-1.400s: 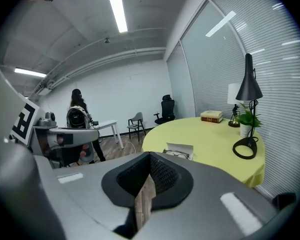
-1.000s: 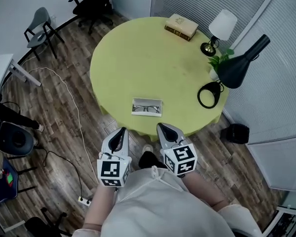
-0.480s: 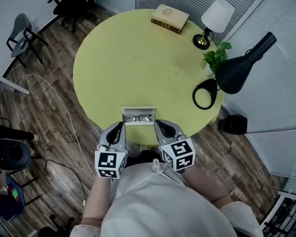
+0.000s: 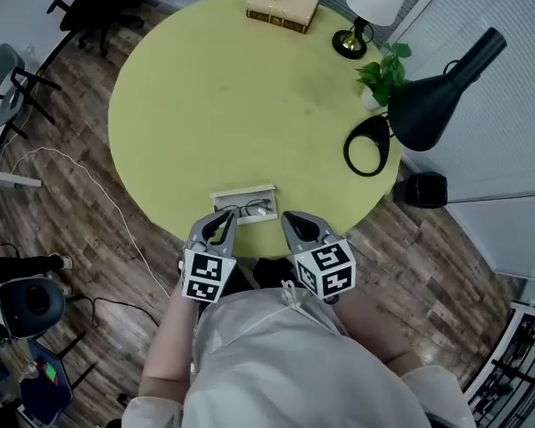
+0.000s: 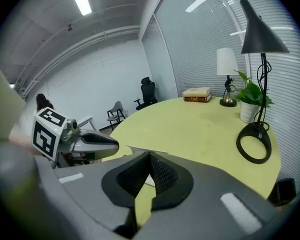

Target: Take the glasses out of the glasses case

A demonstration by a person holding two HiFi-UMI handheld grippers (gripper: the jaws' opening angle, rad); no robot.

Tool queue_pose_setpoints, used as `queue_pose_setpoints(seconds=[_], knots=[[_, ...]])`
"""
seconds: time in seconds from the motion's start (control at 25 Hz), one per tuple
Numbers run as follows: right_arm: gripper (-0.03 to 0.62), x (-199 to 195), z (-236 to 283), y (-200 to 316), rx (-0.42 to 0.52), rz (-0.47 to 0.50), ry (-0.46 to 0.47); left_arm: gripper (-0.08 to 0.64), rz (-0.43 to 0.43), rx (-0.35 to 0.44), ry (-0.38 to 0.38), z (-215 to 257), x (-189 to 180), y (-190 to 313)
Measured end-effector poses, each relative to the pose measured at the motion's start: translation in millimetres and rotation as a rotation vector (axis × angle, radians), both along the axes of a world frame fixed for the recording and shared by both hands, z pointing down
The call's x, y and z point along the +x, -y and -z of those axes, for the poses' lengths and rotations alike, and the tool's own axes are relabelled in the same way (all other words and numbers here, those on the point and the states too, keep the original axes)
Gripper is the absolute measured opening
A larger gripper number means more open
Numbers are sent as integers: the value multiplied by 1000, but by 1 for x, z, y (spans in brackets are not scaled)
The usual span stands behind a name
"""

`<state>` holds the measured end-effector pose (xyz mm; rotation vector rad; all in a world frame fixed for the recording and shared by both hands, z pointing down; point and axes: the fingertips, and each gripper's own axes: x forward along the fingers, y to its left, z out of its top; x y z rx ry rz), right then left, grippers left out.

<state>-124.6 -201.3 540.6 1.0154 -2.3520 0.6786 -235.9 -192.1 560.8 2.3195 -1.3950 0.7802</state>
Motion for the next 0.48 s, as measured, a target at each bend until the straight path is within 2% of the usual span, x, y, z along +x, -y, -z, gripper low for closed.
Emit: queue_pose_setpoints(seconds=[0.04,0.24,0.48], knots=[[-2,0,-4,1,-11,-7,-3,42,-31,-22,15,-8,1,2],[-1,-1,-24,10,-61,-34,-25,69,-180,-108,76,-41,5,18],[0,-5,-42,14,-113,-50,-40,80,-316,-177,123,-66,12,26]])
